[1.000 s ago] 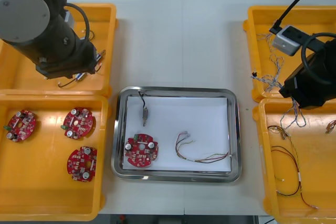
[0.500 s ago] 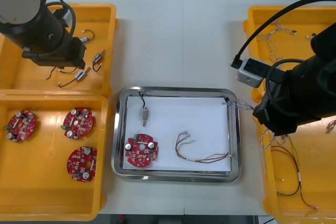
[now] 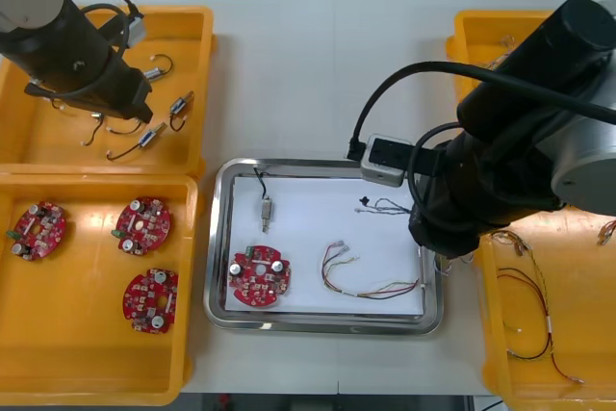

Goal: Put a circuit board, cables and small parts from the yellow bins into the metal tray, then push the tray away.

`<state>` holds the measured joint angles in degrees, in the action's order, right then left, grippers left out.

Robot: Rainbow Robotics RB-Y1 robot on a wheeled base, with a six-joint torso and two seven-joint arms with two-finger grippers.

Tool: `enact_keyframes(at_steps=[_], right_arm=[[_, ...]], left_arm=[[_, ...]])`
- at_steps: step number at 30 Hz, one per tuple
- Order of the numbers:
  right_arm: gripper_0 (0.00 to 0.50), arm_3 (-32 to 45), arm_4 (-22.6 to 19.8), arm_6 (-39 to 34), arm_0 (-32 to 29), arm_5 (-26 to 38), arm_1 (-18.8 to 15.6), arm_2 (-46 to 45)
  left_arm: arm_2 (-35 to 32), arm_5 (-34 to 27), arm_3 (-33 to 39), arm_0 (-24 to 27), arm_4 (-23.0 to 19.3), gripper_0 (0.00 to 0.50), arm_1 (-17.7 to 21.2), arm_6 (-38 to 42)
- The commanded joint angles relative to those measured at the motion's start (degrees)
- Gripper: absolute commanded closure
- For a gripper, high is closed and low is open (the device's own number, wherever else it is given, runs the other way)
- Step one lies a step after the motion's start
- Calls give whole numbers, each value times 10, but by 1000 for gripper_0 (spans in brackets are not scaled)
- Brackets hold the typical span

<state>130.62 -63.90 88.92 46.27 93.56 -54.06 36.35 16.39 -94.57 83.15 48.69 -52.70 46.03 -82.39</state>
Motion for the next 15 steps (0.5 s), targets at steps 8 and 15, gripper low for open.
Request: enact_keyframes(at_steps=[8,15], right_arm=[[500,-94,27,127,73,-77,46,89],[500,-140,64,186,93,-77,77,115]], left_arm=[[-4,44,-73,39,29,0,-27,-92],[53,91,-79,40,48,0,-29,-96]])
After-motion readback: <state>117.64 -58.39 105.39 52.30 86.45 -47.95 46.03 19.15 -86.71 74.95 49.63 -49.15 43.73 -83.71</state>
